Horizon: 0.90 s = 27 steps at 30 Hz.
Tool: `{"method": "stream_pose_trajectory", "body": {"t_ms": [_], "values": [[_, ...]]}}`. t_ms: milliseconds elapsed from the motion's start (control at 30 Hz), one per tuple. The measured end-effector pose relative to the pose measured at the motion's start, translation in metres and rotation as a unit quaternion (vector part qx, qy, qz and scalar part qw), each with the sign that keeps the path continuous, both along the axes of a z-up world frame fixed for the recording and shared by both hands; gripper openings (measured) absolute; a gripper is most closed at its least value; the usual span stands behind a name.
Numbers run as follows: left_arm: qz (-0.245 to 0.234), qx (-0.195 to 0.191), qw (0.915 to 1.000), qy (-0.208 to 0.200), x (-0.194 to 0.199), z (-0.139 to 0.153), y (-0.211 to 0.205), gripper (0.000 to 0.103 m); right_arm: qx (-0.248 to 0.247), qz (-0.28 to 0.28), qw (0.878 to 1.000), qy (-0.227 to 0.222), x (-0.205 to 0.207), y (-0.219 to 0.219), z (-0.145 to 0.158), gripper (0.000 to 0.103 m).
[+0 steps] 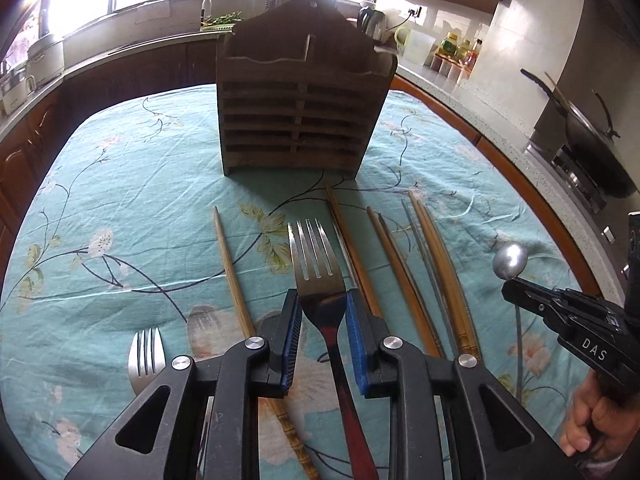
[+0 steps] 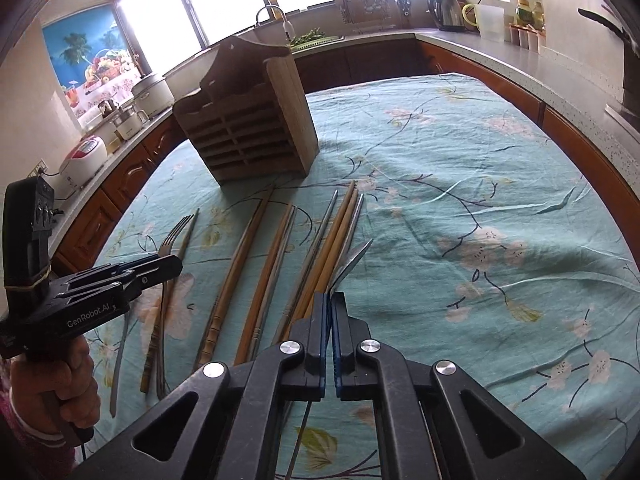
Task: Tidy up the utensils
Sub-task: 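Lift the fork with the left tool while the right tool grasps a metal spoon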
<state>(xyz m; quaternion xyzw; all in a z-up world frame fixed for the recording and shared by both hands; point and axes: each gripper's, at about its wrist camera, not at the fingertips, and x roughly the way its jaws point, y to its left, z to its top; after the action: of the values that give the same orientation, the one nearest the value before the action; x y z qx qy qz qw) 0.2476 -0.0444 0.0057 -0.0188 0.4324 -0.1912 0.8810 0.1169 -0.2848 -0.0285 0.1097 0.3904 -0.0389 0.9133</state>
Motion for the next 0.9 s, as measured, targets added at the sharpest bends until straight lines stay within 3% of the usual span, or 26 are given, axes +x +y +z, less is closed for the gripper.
{"method": "stream_pose_trajectory", "body": {"t_ms": [500,900], "values": [[0.019,-0.069,0.9935,-0.088,-0.056,0.068,0.050,0.020,0.010,0.011,0.994,-0.106,-0.009,0.004,0.078,0.002],[0.037,-0.072,0.9879,-0.133,-0.049,0.089,0.061,0.020,-0.009,0.018,0.987,-0.159,0.024,0.008,0.118,0.002]]}}
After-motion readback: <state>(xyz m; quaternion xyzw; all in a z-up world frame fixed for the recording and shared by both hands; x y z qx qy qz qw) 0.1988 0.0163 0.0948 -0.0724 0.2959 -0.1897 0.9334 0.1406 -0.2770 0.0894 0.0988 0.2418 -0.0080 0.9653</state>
